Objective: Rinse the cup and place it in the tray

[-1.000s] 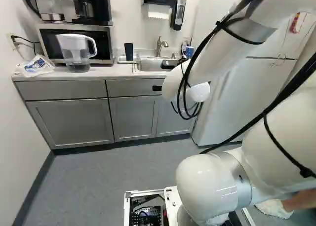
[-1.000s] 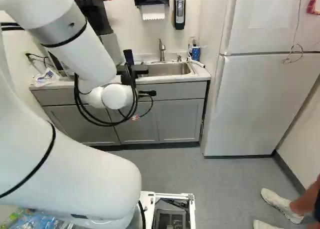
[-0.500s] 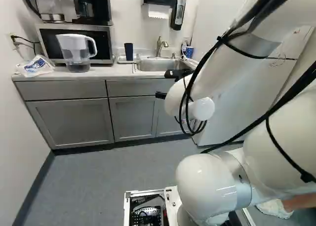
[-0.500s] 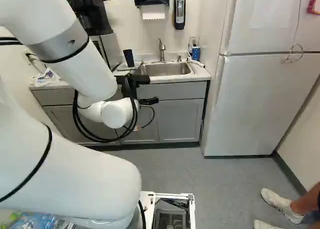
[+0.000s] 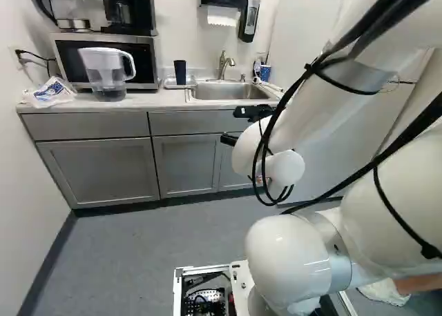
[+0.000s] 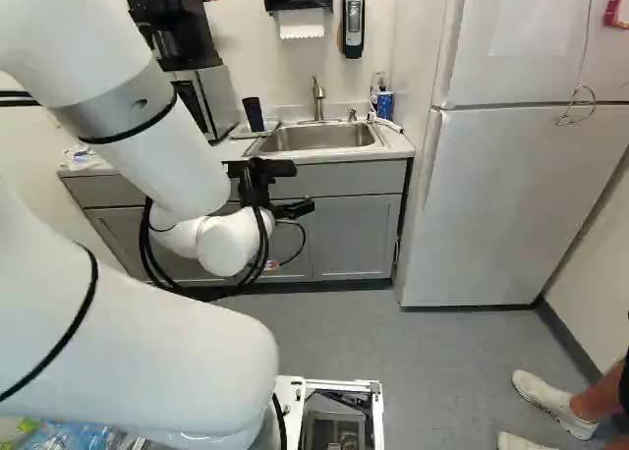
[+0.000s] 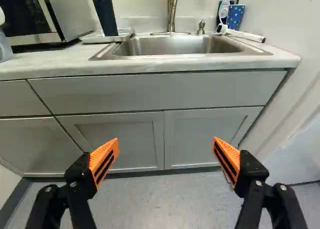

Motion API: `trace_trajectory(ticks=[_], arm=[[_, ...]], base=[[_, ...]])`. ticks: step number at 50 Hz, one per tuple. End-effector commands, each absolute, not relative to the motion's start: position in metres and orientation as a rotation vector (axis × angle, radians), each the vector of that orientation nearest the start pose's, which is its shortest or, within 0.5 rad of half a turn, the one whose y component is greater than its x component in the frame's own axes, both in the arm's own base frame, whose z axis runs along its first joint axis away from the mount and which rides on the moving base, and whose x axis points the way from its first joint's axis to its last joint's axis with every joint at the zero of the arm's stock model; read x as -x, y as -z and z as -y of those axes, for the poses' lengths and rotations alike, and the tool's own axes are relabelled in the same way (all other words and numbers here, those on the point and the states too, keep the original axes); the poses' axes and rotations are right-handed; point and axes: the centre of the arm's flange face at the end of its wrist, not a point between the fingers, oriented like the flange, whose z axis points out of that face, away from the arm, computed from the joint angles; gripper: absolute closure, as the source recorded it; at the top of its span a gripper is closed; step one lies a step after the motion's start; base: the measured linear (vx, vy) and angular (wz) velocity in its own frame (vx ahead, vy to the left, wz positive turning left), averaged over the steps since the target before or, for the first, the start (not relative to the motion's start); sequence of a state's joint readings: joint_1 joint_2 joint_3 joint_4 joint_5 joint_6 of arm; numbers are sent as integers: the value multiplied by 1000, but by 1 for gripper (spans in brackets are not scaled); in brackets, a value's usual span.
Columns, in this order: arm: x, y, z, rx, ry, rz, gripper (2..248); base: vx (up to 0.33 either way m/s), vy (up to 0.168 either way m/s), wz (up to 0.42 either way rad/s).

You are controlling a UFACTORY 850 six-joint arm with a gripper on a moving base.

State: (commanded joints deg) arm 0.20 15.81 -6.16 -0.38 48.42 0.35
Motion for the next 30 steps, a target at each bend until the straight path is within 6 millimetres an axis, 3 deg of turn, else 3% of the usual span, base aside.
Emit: trace_trajectory(ticks=[30], arm=[[-270, -366, 0, 2558, 1824, 0, 3]], base=[[0, 0, 0]])
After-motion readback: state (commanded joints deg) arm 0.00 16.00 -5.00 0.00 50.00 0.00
